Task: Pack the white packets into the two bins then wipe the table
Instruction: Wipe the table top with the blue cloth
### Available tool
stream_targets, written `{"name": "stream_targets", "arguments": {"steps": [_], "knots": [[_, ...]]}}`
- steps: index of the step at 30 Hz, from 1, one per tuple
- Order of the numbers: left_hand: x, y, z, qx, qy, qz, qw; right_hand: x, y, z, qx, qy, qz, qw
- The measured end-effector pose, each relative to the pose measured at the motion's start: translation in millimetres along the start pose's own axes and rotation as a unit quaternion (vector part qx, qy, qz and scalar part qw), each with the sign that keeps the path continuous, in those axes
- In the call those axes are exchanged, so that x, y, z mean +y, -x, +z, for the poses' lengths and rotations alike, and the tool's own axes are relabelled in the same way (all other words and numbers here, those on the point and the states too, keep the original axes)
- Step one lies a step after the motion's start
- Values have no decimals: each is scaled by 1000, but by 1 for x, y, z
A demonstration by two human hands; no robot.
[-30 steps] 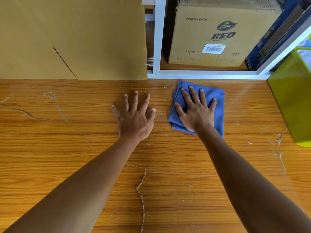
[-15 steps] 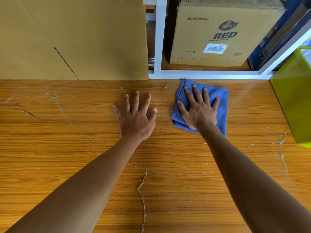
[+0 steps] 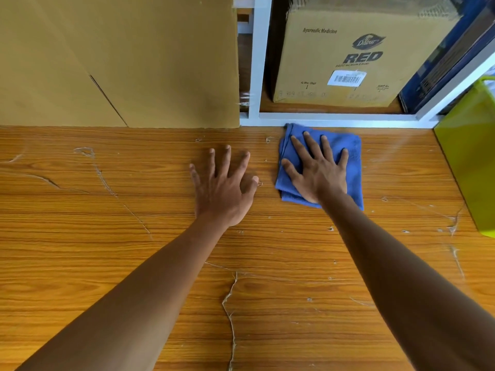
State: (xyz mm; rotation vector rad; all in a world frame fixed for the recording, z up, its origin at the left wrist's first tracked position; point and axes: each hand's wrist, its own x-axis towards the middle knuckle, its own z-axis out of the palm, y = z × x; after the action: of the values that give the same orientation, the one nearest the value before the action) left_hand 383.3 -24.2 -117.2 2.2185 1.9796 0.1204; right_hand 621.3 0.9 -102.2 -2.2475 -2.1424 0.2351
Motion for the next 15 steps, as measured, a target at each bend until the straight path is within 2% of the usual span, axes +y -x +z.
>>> {"name": "stream_targets", "arguments": {"steps": [3, 9, 15], "knots": [[-1, 0, 0, 3, 1, 3, 1000, -1, -16, 0, -12, 5, 6, 1000], [-2, -1, 0, -4, -4, 3, 1000, -4, 58, 11, 1, 10, -17, 1000], [-1, 0, 1, 6, 3, 1, 1000, 5, -15, 0, -9, 6, -38, 999]]}}
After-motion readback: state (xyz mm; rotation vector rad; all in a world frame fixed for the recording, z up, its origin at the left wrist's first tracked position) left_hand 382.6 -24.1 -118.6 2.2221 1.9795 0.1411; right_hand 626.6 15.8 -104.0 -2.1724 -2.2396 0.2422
